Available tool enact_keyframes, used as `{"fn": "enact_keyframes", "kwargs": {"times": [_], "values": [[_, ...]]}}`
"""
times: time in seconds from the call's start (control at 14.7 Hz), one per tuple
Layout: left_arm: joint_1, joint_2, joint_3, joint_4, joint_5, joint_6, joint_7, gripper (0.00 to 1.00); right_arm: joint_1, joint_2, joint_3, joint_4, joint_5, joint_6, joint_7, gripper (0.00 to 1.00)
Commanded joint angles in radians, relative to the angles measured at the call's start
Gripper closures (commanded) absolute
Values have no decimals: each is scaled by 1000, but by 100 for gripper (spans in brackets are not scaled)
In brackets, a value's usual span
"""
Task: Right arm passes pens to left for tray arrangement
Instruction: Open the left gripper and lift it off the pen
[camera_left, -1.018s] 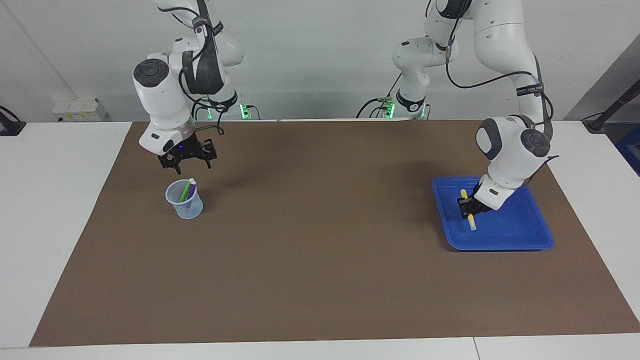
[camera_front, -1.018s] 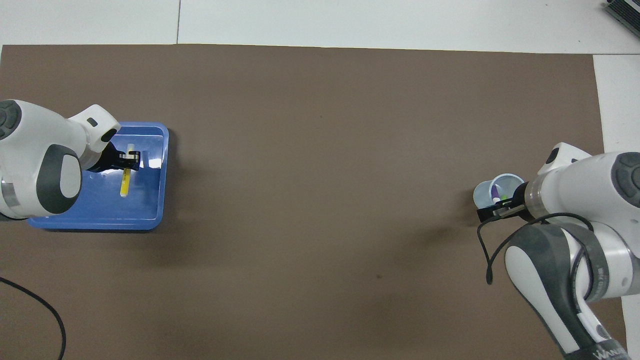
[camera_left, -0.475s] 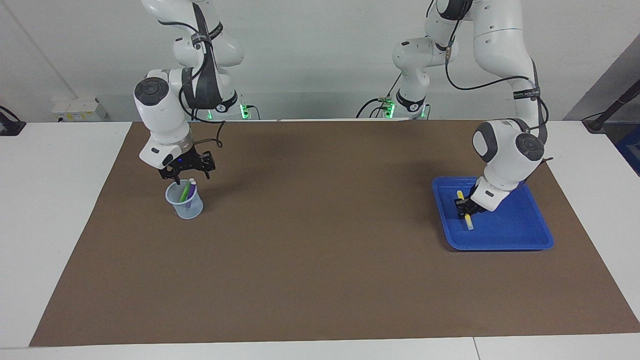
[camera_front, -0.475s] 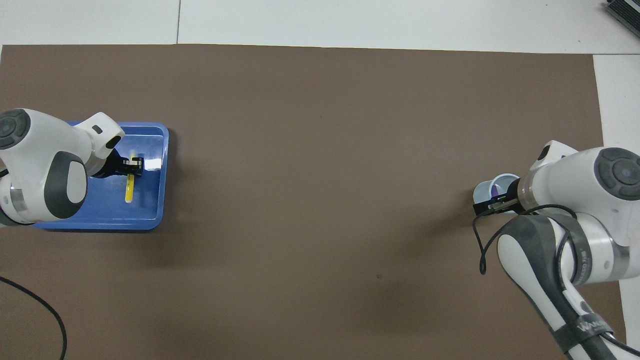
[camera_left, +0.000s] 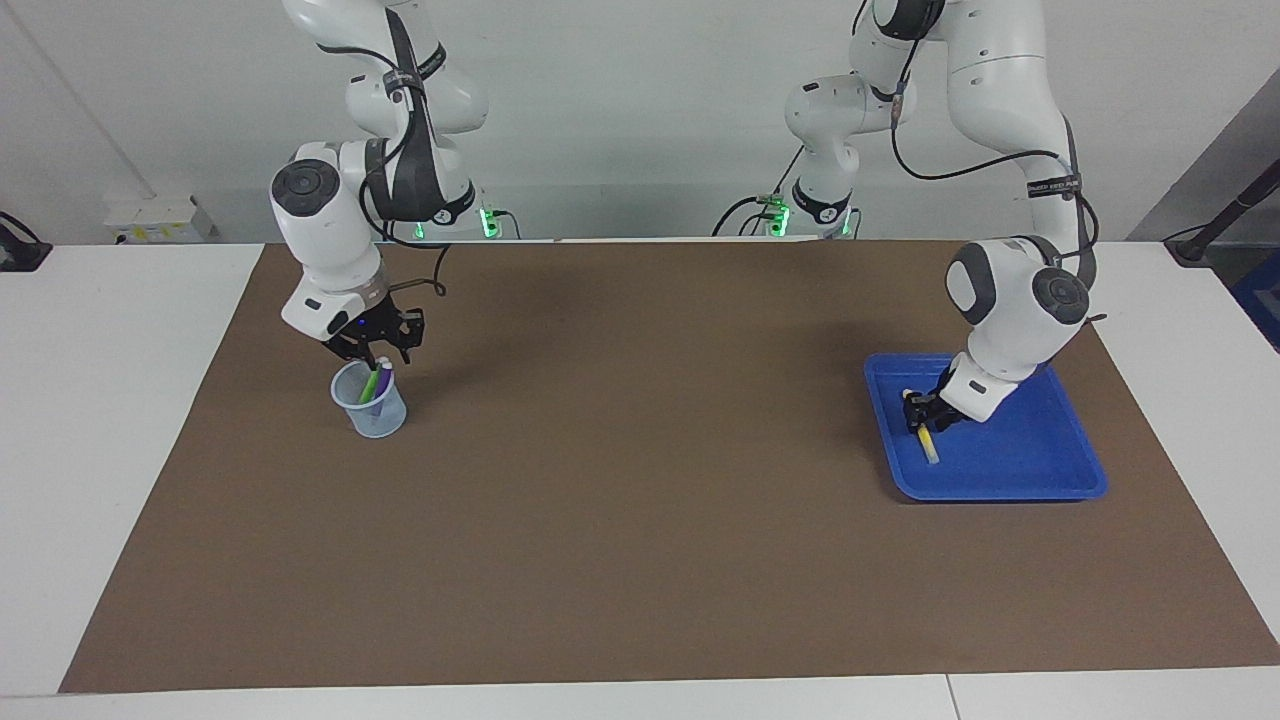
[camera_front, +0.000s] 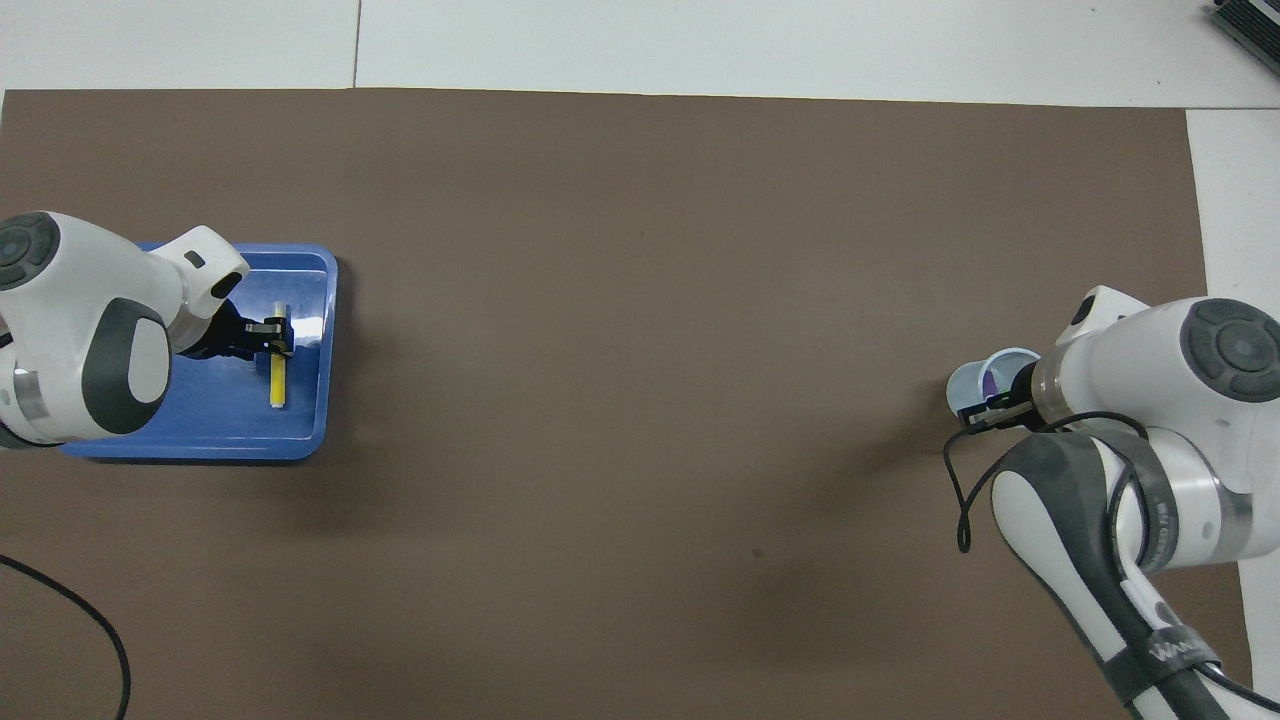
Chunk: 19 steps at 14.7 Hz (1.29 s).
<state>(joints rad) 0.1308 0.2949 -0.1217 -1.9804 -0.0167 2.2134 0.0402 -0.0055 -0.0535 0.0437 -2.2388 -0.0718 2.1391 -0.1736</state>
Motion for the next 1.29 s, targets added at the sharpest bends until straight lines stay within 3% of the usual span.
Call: {"fn": "enact_keyframes", "kwargs": {"times": [0.0, 0.2, 0.48, 0.81, 1.22], "values": [[3, -31, 5, 64, 8, -131, -8, 47, -13, -3, 10, -24, -31, 19, 3, 46], [-2, -56, 4, 97, 6, -198, -80, 47, -13, -3, 10, -22, -31, 18, 2, 58], [-10, -69, 5, 163, -87, -273, -299, 43, -24, -2, 10, -19, -31, 18, -1, 64], [-25, -121, -4, 179, -159, -316, -563, 36, -33, 3, 10, -13, -31, 16, -15, 85], [-37, -152, -73, 256, -230, -449, -828, 29, -34, 7, 10, 4, -31, -1, -17, 97]]}}
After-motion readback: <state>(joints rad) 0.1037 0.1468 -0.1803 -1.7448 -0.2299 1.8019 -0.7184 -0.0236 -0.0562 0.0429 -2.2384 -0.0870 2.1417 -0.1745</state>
